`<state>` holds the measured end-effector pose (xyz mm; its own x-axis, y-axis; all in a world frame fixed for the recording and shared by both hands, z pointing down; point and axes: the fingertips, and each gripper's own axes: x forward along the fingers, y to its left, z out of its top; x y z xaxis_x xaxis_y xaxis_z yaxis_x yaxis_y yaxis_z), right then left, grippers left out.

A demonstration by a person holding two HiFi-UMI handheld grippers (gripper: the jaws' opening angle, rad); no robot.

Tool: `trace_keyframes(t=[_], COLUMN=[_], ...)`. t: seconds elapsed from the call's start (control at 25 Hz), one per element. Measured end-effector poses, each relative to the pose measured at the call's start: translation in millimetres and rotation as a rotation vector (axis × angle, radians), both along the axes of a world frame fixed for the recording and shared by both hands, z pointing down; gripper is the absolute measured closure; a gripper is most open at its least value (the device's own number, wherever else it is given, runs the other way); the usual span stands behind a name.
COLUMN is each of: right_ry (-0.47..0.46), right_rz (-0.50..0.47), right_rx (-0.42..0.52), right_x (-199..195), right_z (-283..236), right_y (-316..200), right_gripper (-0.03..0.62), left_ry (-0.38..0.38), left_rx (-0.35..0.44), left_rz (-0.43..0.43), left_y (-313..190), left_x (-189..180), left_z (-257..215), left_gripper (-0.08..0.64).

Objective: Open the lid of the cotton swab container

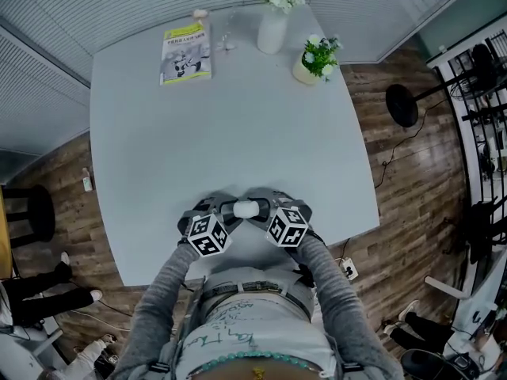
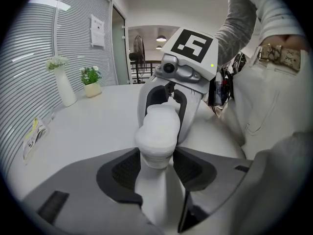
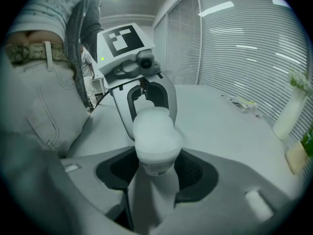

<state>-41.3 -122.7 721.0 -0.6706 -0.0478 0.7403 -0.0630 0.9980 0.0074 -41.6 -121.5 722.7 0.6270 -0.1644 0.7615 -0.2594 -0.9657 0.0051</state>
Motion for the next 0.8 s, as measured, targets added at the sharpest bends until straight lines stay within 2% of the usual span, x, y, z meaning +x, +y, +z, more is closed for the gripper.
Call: trace_keyframes(t=[0.8], right_ry=[-0.007], right_rz=[-0.030], right_rx=[0.021], right_x=[-2.6], right_z=[2.4], right_y=[3.9], right_gripper=[0.368], left_ry=[-0.029], left_rx=[-0.028], left_rz=[-0.086], left_y=[4.3], left_x=[0.0], left_z=[-0.2], left_gripper=[0.357])
